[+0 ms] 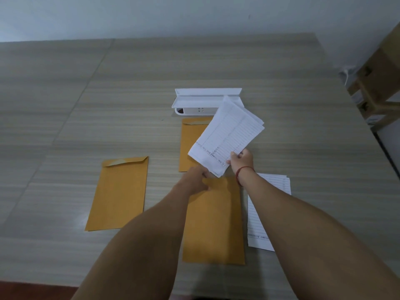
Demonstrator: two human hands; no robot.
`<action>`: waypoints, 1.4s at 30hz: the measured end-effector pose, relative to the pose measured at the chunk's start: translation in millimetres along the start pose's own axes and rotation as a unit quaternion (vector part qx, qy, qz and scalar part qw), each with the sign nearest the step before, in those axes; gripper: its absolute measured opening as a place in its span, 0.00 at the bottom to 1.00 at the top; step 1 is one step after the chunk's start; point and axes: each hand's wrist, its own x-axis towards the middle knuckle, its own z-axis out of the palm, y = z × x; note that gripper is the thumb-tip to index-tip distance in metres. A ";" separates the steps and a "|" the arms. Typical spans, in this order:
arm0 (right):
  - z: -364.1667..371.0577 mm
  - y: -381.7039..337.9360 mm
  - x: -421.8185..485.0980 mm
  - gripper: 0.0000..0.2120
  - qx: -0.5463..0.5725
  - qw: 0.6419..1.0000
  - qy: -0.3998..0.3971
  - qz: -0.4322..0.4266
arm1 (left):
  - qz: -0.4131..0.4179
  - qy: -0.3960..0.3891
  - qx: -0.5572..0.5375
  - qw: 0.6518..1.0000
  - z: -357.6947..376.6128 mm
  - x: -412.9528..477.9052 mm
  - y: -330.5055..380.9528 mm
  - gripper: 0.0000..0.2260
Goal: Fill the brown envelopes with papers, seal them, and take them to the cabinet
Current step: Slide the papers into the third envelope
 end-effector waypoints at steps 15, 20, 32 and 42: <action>-18.5 3.7 -0.1 0.04 -0.332 0.931 -0.135 -0.072 | -0.020 0.056 -0.017 0.998 2.0 10.2 10.8 0.06; -20.7 -9.7 0.7 0.14 -0.210 0.970 -0.107 -0.063 | 0.015 0.051 -0.010 0.999 2.7 12.6 19.6 0.03; -32.5 -18.5 -8.0 0.17 -0.200 0.971 -0.102 -0.076 | 0.032 0.077 -0.026 0.996 0.6 8.2 15.7 0.02; -30.3 -11.5 -9.3 0.17 -0.244 0.958 -0.122 -0.089 | 0.049 0.088 -0.031 0.994 -0.1 1.4 19.3 0.03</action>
